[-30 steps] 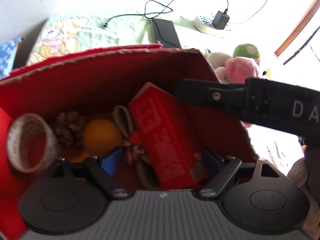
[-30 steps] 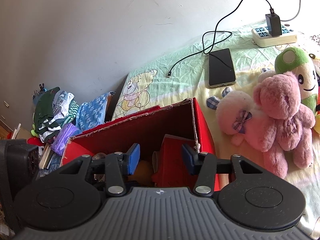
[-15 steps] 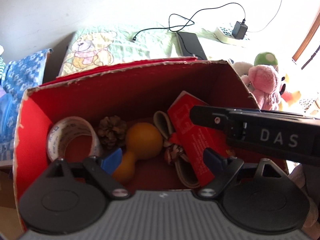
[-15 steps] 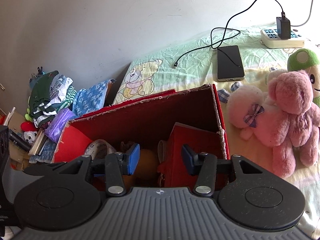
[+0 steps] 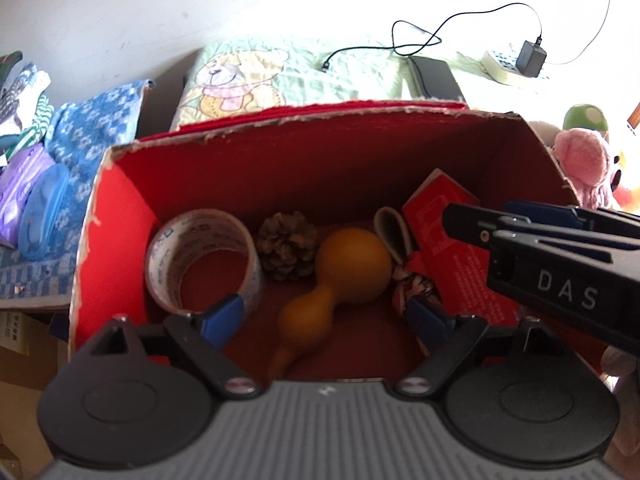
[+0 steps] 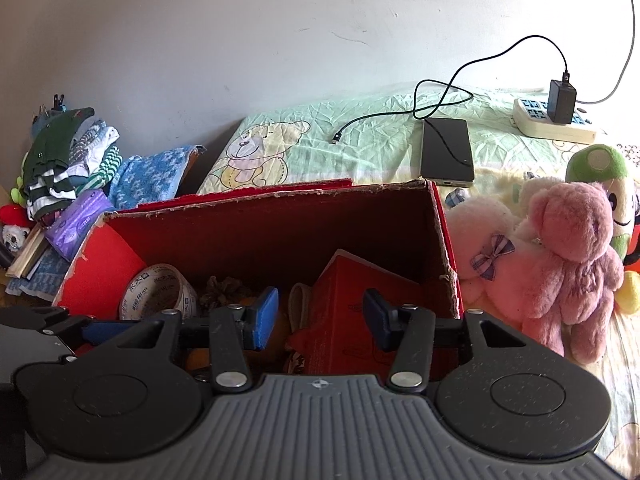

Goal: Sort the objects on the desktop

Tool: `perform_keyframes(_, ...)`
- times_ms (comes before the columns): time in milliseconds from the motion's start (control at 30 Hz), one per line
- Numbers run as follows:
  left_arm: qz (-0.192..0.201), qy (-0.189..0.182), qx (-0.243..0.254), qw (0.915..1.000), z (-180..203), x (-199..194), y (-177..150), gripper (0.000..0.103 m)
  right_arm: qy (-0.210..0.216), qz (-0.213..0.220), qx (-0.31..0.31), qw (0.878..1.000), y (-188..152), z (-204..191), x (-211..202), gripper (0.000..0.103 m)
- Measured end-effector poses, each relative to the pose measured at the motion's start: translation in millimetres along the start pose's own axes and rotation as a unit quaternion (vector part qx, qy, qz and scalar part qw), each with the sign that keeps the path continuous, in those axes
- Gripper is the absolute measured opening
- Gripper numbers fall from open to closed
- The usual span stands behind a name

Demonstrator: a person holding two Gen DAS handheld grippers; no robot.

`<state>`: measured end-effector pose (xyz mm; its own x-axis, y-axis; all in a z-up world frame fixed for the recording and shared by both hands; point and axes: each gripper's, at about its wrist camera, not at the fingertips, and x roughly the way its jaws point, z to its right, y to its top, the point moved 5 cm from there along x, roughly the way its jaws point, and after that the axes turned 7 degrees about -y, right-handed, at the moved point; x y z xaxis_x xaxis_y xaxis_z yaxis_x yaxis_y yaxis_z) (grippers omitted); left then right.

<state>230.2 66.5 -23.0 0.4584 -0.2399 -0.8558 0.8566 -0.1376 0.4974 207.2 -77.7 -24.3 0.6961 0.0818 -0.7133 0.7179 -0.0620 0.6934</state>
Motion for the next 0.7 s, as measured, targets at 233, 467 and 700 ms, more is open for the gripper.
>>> perform_keyframes(233,-0.014,0.029,-0.021,0.9993,-14.6,2.8,-5.1,0.086,0.013,-0.014,-0.015,1.000,-5.2,-17.3,4.7,0.056)
perform_keyframes(467,-0.022,0.050,-0.024,0.9982,-26.3,2.7,-5.8,0.087,0.014,-0.024,-0.014,1.000,3.1,-23.9,13.0,0.056)
perform_keyframes(700,-0.028,0.050,-0.024,0.9981,-28.5,7.5,-4.4,0.087,0.019,-0.043,-0.002,0.999,-2.9,-28.4,25.3,0.051)
